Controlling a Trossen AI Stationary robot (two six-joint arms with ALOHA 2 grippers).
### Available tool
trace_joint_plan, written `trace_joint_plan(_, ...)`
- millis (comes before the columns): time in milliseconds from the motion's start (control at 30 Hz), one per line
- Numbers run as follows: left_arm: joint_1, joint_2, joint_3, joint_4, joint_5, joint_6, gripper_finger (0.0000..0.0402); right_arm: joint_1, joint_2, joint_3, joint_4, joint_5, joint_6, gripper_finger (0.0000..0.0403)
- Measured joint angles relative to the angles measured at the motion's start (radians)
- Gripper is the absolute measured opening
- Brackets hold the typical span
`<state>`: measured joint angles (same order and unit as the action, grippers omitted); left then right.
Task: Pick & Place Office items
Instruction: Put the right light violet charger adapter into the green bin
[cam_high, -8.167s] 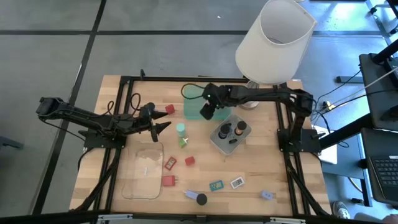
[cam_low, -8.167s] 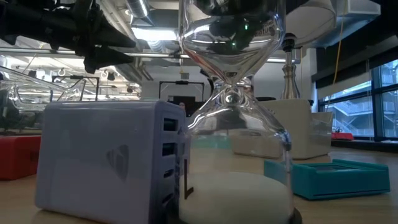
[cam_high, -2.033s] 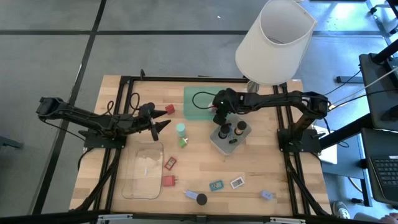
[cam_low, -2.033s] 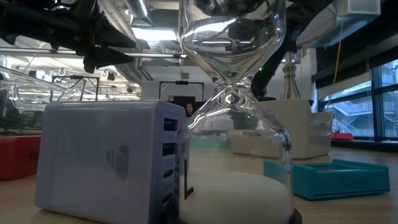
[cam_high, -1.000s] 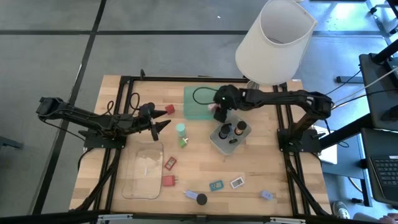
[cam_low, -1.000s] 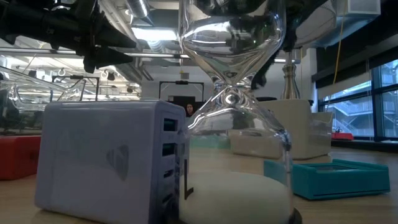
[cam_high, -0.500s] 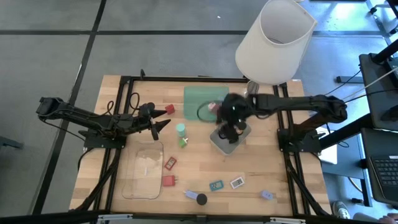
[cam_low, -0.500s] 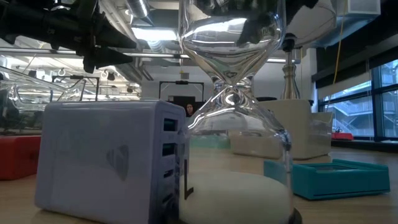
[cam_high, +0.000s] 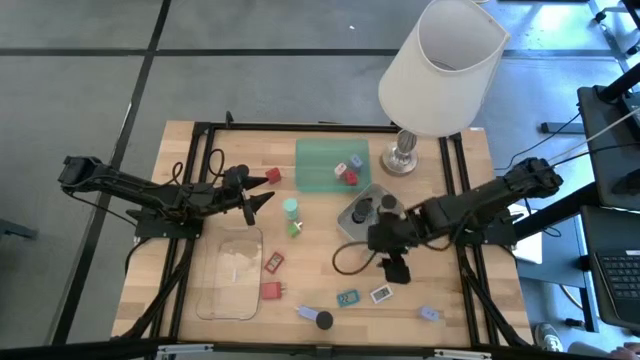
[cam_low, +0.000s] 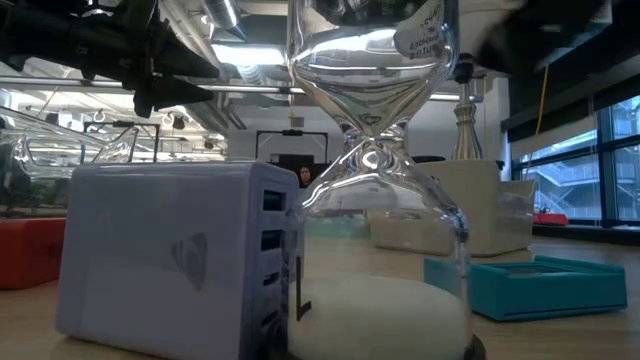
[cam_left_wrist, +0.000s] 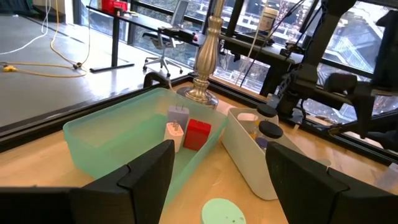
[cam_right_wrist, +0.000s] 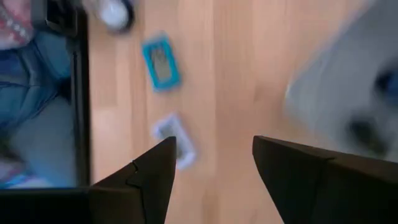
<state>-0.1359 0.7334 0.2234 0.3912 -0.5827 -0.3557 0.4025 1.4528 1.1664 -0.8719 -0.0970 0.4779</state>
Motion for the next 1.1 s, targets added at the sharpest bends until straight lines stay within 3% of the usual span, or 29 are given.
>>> trace_joint_plan(133,0.000,0.000,0.000,0.000,0.000,0.001,0.0251,0.056,0.000,0.000,-0.159,-0.004,0.271,0.0217)
trace_joint_plan(267,0.000,0.000,0.000,0.000,-0.003,0.001,0.0251,0.119,0.001,-0.030,-0.198,-0.005,0.442,0.0225)
trace_joint_plan(567,0.000,0.000,0.000,0.000,-0.013,0.003,0.0251,0.165,0.037,-0.100,-0.189,-0.117,0.817,0.0307)
trace_joint_plan(767,0.000,0.000,0.000,0.000,-0.077,0.064,0.0251,0.190,0.092,-0.106,-0.160,-0.184,0.832,0.0340)
trace_joint_plan(1100,0.000,0.000,0.000,0.001,-0.102,0.089,0.0251,0.273,0.225,-0.105,0.021,-0.267,0.775,0.0343)
